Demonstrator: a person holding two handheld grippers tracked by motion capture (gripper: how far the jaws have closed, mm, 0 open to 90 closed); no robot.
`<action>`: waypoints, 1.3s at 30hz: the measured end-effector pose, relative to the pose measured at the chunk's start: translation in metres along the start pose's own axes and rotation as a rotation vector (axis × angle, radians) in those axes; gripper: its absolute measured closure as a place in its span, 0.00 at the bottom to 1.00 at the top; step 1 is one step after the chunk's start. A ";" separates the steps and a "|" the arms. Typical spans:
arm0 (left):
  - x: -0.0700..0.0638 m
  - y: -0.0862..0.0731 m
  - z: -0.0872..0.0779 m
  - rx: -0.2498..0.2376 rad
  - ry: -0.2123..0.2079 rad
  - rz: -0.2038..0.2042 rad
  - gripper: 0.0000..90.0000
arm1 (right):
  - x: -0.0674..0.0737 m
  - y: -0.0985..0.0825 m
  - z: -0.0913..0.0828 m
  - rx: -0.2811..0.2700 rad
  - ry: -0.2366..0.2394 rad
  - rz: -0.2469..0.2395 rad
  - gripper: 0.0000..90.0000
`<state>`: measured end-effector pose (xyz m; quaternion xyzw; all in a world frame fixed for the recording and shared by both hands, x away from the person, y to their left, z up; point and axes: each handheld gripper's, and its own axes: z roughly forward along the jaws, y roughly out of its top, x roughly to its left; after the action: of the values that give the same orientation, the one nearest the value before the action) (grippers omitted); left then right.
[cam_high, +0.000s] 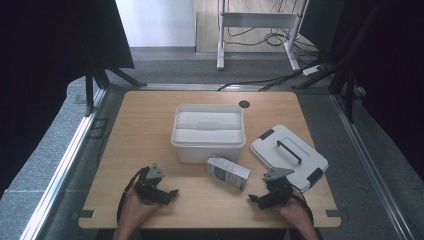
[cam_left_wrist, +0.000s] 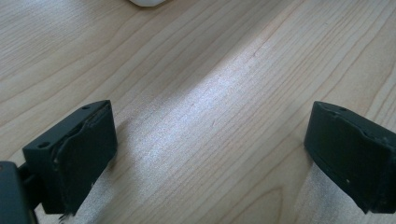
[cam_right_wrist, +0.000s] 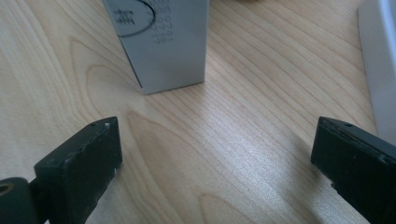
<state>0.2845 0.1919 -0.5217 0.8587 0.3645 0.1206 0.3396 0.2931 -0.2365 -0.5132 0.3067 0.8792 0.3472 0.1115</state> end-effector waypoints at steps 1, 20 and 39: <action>0.000 0.000 0.000 0.000 0.000 0.000 0.02 | 0.000 0.002 -0.001 0.005 0.006 -0.001 0.02; 0.000 0.000 0.000 0.000 0.000 0.000 0.02 | 0.008 0.088 -0.022 0.265 0.093 -0.112 0.15; 0.000 0.000 0.000 0.000 0.001 0.002 0.02 | 0.027 0.156 0.029 0.498 0.102 -0.276 0.46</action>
<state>0.2847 0.1920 -0.5217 0.8589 0.3637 0.1212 0.3396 0.3559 -0.1151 -0.4277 0.1844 0.9752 0.1173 0.0344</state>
